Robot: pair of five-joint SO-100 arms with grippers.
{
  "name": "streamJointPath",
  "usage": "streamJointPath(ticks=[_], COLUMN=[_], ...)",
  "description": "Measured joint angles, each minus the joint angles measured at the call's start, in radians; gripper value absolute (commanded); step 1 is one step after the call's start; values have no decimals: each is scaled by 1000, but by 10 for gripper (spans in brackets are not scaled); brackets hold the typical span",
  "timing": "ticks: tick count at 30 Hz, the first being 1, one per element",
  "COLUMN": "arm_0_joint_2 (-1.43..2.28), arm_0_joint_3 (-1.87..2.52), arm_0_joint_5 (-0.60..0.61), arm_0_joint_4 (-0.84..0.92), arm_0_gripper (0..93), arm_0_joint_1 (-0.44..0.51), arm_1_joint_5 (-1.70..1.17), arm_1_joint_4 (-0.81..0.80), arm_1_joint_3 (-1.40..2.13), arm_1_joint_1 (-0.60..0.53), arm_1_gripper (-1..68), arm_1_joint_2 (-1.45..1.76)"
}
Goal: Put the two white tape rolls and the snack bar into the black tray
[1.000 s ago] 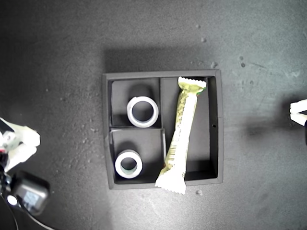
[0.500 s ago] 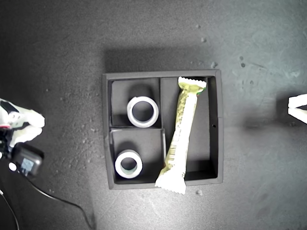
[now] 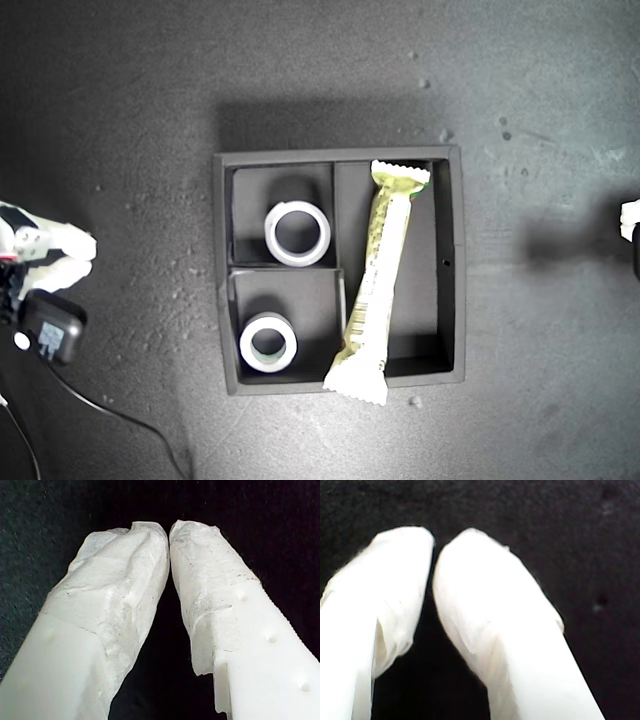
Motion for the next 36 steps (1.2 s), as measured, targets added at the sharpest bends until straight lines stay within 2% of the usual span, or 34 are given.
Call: streamJointPath(ticks=[12,20,24,36], arm_0_joint_2=[0,0,0,0], arm_0_joint_3=[0,0,0,0], arm_0_joint_5=[-80,-25,54,67], arm_0_joint_4=[32,32,32,32], arm_0_gripper=[2,2,2,2], arm_0_joint_1=[-51,-57,-57,-57], arm_1_joint_5=[12,6,6,6], arm_1_joint_4=[31,75,78,78], arm_1_joint_3=[0,0,0,0], arm_1_joint_1=[-6,-8,-8,-8], arm_1_gripper=[6,8,8,8], arm_1_joint_2=[3,3,3,3])
